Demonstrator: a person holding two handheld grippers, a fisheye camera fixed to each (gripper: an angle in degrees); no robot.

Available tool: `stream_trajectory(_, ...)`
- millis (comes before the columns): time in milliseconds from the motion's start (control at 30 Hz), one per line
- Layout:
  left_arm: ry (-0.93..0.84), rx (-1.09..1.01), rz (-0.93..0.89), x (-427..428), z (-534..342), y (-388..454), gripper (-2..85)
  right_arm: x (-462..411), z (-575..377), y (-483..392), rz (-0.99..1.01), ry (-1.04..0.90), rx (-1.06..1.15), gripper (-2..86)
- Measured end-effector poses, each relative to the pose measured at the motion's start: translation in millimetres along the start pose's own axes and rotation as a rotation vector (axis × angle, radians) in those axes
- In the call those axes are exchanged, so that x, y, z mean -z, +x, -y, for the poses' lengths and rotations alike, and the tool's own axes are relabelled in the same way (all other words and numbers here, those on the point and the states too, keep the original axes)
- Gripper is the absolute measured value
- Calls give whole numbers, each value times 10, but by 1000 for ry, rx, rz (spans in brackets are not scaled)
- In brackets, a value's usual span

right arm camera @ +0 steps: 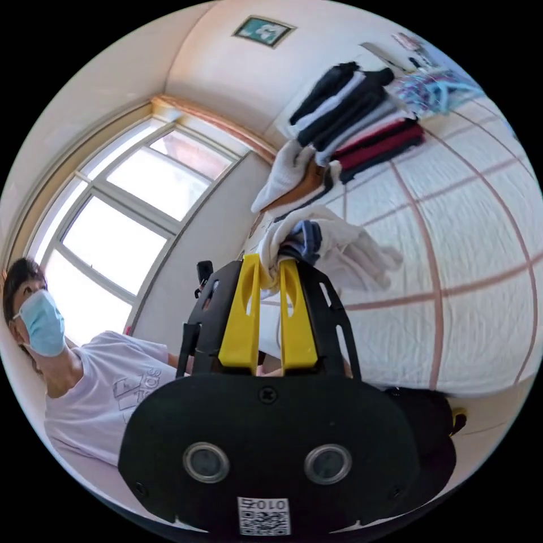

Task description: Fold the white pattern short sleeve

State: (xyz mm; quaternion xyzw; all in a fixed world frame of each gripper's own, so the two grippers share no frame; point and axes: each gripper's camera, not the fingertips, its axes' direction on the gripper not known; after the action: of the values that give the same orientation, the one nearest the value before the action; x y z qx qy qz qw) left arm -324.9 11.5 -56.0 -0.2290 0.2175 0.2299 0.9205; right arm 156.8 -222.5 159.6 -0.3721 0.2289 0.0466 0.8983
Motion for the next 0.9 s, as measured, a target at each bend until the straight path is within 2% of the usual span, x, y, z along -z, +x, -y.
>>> stream_trajectory(100, 44, -23, 7, 524, 176, 87, 16, -443, 375, -361, -4, -93, 82, 69)
stream_trajectory(200, 70, 4, 44, 1002, 546, -176, 16, -1124, 972, -316, 2, -221, 85, 67)
stream_trajectory(267, 111, -20, 74, 1420, 1100, -329, 17, -1490, 1453, -278, 49, -249, 90, 66)
stream_trajectory(367, 181, -180, 175, 2000, 2024, -88, 17, -1892, 2372, -625, 71, -198, 233, 64)
stream_trajectory(500, 227, -293, 260, 2516, 3013, 75, 15, -2267, 3334, -1158, 57, 9, 486, 64)
stream_trajectory(567, 186, -175, 364, 2608, 3465, -324, 14, -2608, 3569, -1072, 0, 34, 465, 64)
stream_trajectory(633, 151, -4, 387, 2572, 3622, -894, 13, -3070, 3737, -726, -58, -3, 334, 65)
stream_trajectory(700, 138, 171, 387, 2489, 3588, -1497, 13, -3760, 3777, -9, -125, -118, 59, 64)
stream_trajectory(767, 111, 400, 375, 2342, 3335, -2163, 13, -4158, 3613, 412, -113, -188, -82, 62)
stream_trajectory(833, 152, 455, 346, 2323, 3129, -2367, 13, -4262, 3400, 584, -9, -121, -96, 59)
stream_trajectory(900, 215, 460, 243, 2342, 3021, -2438, 14, -4367, 3256, 603, 2, -117, -68, 58)
